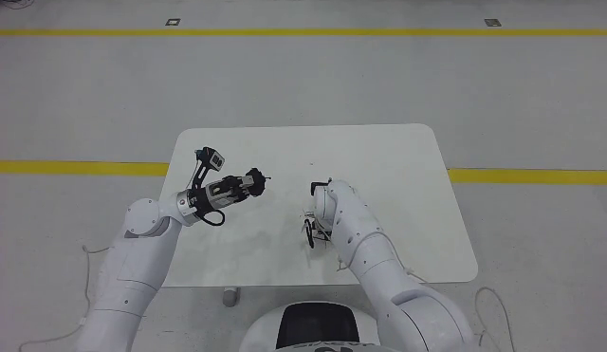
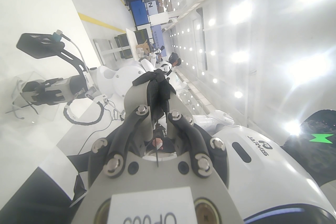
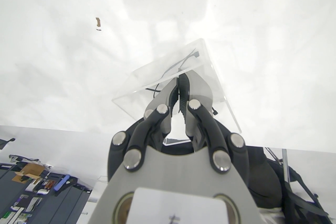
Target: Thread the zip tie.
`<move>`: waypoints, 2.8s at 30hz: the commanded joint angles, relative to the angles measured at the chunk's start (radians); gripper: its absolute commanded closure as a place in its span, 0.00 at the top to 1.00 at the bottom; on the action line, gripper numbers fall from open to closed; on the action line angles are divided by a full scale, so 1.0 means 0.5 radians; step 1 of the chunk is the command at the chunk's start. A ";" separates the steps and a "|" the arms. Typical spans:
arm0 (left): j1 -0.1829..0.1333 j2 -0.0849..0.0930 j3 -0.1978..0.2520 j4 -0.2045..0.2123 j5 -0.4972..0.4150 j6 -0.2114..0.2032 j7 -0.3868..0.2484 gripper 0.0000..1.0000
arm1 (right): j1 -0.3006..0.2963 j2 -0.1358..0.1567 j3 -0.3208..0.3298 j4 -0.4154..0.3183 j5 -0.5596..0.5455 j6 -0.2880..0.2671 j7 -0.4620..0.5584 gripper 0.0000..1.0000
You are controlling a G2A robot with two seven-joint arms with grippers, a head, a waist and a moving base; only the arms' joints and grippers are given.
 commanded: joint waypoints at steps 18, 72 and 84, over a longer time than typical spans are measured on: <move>0.000 0.000 0.000 0.000 0.000 0.000 0.000 0.00 | -0.598 0.180 -0.242 -1.145 0.000 0.000 0.155 0.00; 0.000 0.000 0.000 0.000 0.000 0.000 0.000 0.00 | -1.471 0.682 0.140 -2.288 1.403 -1.360 -0.868 0.00; 0.000 0.000 0.000 0.000 0.000 0.000 0.000 0.00 | -1.211 0.968 -0.044 -2.216 2.015 -1.360 -0.670 0.00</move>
